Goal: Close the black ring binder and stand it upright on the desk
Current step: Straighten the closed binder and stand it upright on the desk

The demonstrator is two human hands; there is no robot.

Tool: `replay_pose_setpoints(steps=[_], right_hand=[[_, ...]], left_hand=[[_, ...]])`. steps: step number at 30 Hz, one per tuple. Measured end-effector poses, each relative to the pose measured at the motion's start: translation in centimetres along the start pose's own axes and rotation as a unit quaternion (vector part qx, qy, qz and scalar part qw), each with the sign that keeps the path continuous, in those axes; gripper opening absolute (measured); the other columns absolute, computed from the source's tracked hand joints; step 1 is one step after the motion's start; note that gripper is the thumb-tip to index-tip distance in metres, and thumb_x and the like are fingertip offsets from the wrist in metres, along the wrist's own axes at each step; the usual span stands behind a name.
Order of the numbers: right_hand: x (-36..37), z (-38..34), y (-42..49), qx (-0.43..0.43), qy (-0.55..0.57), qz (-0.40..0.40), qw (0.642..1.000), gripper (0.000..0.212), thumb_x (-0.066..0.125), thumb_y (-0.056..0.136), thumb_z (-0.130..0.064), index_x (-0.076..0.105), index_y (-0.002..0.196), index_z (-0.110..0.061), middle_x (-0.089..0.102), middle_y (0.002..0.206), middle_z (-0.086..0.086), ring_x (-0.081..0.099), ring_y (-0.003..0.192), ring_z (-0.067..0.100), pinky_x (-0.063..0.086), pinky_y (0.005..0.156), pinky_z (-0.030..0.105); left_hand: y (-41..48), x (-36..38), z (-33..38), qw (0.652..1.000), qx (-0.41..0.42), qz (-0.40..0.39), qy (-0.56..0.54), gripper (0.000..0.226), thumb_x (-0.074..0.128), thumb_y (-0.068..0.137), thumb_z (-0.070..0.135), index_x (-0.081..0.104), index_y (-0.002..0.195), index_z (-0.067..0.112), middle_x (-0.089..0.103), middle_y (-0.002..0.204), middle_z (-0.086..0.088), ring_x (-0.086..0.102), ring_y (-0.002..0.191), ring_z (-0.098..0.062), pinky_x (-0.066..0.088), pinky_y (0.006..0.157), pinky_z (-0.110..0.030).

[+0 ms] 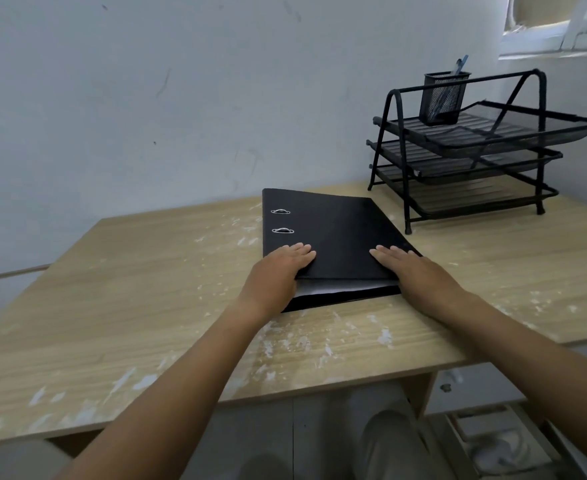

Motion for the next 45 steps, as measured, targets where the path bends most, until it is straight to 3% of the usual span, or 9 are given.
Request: replay_pose_setpoints(steps=[14, 18, 22, 28, 31, 35, 37, 42, 45], right_hand=[[-1.3, -0.9, 0.0, 0.015, 0.031, -0.211, 0.977, 0.080, 0.053, 0.092, -0.030, 0.005, 0.155, -0.022, 0.000, 0.164, -0.005, 0.002, 0.150, 0.018, 0.013, 0.121, 0.036], [-1.2, -1.3, -0.3, 0.034, 0.097, -0.199, 0.975, 0.095, 0.055, 0.083, -0.064, 0.008, 0.155, -0.024, 0.000, 0.163, -0.005, -0.002, 0.150, 0.018, 0.010, 0.120, 0.039], [-1.3, -1.5, -0.4, 0.061, 0.155, -0.175, 0.970, 0.109, 0.039, 0.065, -0.088, 0.018, 0.154, -0.028, 0.007, 0.163, -0.007, 0.001, 0.150, 0.014, 0.008, 0.121, 0.042], [-0.8, -1.5, 1.0, 0.060, 0.189, -0.135, 0.971, 0.087, 0.034, 0.083, -0.075, 0.025, 0.152, -0.023, 0.013, 0.163, -0.003, 0.006, 0.150, 0.014, 0.010, 0.121, 0.040], [-0.4, -1.5, 2.0, 0.063, 0.187, -0.129, 0.972, 0.081, 0.032, 0.088, -0.070, 0.026, 0.152, -0.021, 0.014, 0.163, 0.001, 0.007, 0.150, 0.018, 0.011, 0.121, 0.041], [0.1, -1.0, 3.7, 0.079, 0.187, -0.121, 0.972, 0.079, 0.032, 0.090, -0.068, 0.025, 0.152, -0.020, 0.013, 0.163, 0.004, 0.005, 0.150, 0.020, 0.010, 0.121, 0.043], [0.4, -0.6, 4.6, 0.087, 0.181, -0.119, 0.972, 0.078, 0.032, 0.091, -0.066, 0.023, 0.153, -0.020, 0.011, 0.163, 0.004, 0.003, 0.150, 0.022, 0.008, 0.121, 0.046], [1.4, 0.4, 6.4, 0.103, 0.150, -0.117, 0.976, 0.073, 0.029, 0.092, -0.065, 0.017, 0.154, -0.028, 0.006, 0.164, 0.003, -0.002, 0.151, 0.023, 0.000, 0.120, 0.048], [2.0, 0.9, 7.3, 0.113, 0.139, -0.108, 0.978, 0.071, 0.026, 0.092, -0.067, 0.016, 0.153, -0.033, 0.004, 0.164, 0.002, -0.005, 0.150, 0.025, -0.004, 0.118, 0.050]], left_hand=[[-0.1, 0.1, 0.0, 1.000, 0.004, -0.020, 0.014, 0.071, 0.044, 0.085, -0.009, 0.034, 0.147, 0.023, 0.029, 0.156, 0.009, 0.021, 0.145, -0.008, 0.015, 0.112, -0.019], [0.0, -0.1, -0.2, 0.998, 0.004, -0.055, -0.008, 0.059, 0.053, 0.093, 0.030, 0.034, 0.147, 0.021, 0.030, 0.156, 0.007, 0.021, 0.145, -0.010, 0.012, 0.113, -0.021], [-0.1, -0.3, -0.7, 0.994, -0.028, -0.076, -0.067, 0.080, 0.043, 0.084, 0.069, 0.039, 0.145, 0.019, 0.035, 0.154, 0.008, 0.022, 0.144, -0.006, 0.004, 0.109, -0.019], [0.9, -0.6, -2.8, 0.975, -0.110, -0.053, -0.183, 0.070, 0.047, 0.088, 0.060, 0.044, 0.141, 0.014, 0.037, 0.152, 0.004, 0.024, 0.144, -0.014, 0.018, 0.105, -0.020], [1.7, -0.5, -4.1, 0.962, -0.157, -0.057, -0.214, 0.072, 0.053, 0.091, 0.047, 0.031, 0.147, 0.008, 0.021, 0.159, 0.000, 0.013, 0.148, -0.017, 0.016, 0.113, -0.026], [3.2, 0.1, -5.7, 0.940, -0.197, -0.063, -0.271, 0.042, 0.056, 0.093, 0.029, 0.041, 0.126, 0.009, 0.044, 0.137, -0.008, 0.046, 0.128, -0.027, 0.039, 0.105, -0.035], [3.9, 0.7, -6.3, 0.924, -0.222, -0.074, -0.303, 0.032, 0.055, 0.093, 0.027, 0.041, 0.117, 0.012, 0.045, 0.131, -0.010, 0.049, 0.121, -0.025, 0.042, 0.103, -0.039], [5.8, 1.6, -7.5, 0.918, -0.235, -0.067, -0.313, 0.068, 0.057, 0.091, 0.036, 0.028, 0.144, 0.005, 0.032, 0.140, -0.005, 0.041, 0.130, -0.021, 0.038, 0.106, -0.034], [7.2, 2.0, -8.3, 0.918, -0.230, -0.071, -0.316, 0.067, 0.062, 0.087, 0.039, 0.035, 0.143, 0.014, 0.033, 0.136, -0.007, 0.045, 0.126, -0.023, 0.042, 0.105, -0.040]])
Point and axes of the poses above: each hand's wrist, its own y-axis towards the middle knuckle, its own x-axis out of the palm, z = x × y, the point moved 6 cm from there along y, towards the middle knuckle
